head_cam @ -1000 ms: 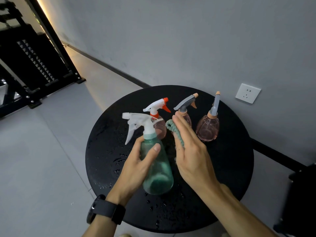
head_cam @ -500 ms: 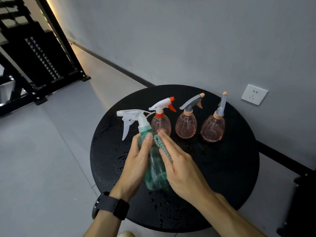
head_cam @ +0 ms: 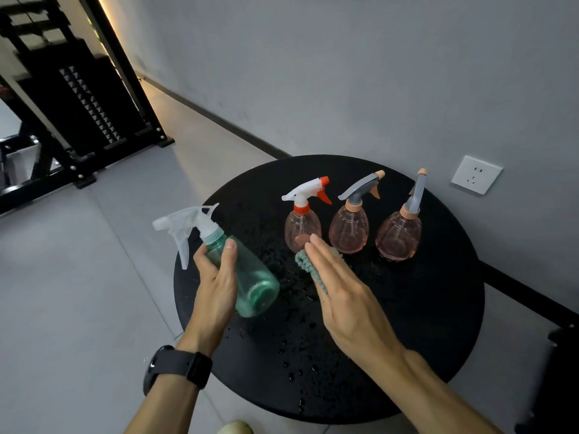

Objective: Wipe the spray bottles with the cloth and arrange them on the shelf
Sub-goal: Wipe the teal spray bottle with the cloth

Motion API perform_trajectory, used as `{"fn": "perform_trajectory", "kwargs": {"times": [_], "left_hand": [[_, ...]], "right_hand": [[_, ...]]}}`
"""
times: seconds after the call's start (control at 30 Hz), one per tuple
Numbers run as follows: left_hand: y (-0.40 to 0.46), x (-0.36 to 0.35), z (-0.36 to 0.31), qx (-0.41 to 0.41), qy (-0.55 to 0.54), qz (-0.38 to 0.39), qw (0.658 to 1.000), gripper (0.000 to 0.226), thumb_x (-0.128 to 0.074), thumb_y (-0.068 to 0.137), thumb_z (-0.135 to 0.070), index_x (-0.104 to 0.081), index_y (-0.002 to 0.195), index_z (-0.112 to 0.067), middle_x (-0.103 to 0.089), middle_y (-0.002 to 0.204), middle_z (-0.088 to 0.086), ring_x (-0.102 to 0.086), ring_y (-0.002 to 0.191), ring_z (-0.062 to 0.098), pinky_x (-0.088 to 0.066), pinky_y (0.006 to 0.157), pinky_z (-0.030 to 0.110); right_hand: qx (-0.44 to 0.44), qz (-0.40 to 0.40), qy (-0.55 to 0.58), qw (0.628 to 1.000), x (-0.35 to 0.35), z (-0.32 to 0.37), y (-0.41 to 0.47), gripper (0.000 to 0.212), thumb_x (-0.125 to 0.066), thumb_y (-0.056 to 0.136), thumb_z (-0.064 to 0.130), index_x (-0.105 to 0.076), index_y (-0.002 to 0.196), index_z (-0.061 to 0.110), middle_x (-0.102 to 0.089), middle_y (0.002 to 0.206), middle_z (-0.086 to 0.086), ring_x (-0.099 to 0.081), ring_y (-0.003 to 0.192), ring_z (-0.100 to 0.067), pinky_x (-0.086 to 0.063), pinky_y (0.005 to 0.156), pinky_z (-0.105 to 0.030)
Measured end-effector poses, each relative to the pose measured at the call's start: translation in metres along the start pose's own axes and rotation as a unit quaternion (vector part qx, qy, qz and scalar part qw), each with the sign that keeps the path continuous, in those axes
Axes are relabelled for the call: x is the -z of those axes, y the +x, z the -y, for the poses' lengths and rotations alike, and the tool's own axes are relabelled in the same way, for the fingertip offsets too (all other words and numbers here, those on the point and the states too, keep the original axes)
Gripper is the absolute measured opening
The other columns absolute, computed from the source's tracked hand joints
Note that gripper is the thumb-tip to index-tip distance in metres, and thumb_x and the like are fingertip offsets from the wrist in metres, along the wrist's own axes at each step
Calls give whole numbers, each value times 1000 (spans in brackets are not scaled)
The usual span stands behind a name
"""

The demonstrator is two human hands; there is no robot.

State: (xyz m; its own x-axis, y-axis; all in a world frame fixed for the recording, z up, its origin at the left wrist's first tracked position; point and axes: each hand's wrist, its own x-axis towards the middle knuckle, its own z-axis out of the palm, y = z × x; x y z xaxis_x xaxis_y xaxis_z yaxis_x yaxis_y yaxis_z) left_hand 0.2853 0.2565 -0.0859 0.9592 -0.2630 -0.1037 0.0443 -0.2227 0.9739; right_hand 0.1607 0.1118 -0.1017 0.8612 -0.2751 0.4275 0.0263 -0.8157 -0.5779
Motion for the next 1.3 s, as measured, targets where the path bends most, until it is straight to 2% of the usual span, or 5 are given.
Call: {"fn": "perform_trajectory", "kwargs": {"times": [0.37, 0.67, 0.87, 1.1, 1.3], "left_hand": [[7, 5, 25, -50, 43, -50, 997, 38, -46, 102, -33, -34, 136, -24, -48, 126, -6, -47, 117, 11, -34, 100, 27], [19, 9, 40, -45, 73, -33, 996, 50, -49, 100, -37, -30, 144, -24, -49, 137, -1, -47, 127, 19, -34, 113, 43], [20, 10, 44, -49, 65, -33, 996, 48, -49, 100, -35, -30, 143, -25, -48, 131, -3, -47, 121, 15, -35, 109, 37], [27, 14, 55, -51, 84, -37, 995, 52, -51, 99, -37, -28, 145, -27, -50, 138, 2, -49, 124, 22, -37, 110, 42], [35, 18, 66, -61, 89, -72, 991, 54, -55, 96, -40, -31, 142, -27, -50, 134, 0, -51, 117, 18, -41, 100, 36]], "right_hand": [[-15, -3, 8, 1000, 0, -3, 1, 53, -39, 96, 11, -31, 149, 8, -30, 156, 0, -25, 144, -8, -22, 117, -23], [-23, -3, 19, 1000, 0, -3, 2, 53, -41, 96, 11, -32, 148, 7, -31, 155, 0, -25, 143, -6, -19, 116, -18], [-22, -2, 11, 1000, -2, -4, 1, 52, -41, 96, 11, -32, 148, 6, -31, 154, -1, -24, 143, -6, -17, 116, -15], [-26, 3, 10, 1000, -5, -4, 1, 51, -38, 98, 14, -33, 148, 7, -32, 155, -1, -25, 144, -7, -19, 117, -18], [-33, 8, 20, 999, -7, -4, 1, 51, -39, 97, 14, -34, 148, 7, -34, 155, -3, -27, 143, -8, -19, 116, -19]]}}
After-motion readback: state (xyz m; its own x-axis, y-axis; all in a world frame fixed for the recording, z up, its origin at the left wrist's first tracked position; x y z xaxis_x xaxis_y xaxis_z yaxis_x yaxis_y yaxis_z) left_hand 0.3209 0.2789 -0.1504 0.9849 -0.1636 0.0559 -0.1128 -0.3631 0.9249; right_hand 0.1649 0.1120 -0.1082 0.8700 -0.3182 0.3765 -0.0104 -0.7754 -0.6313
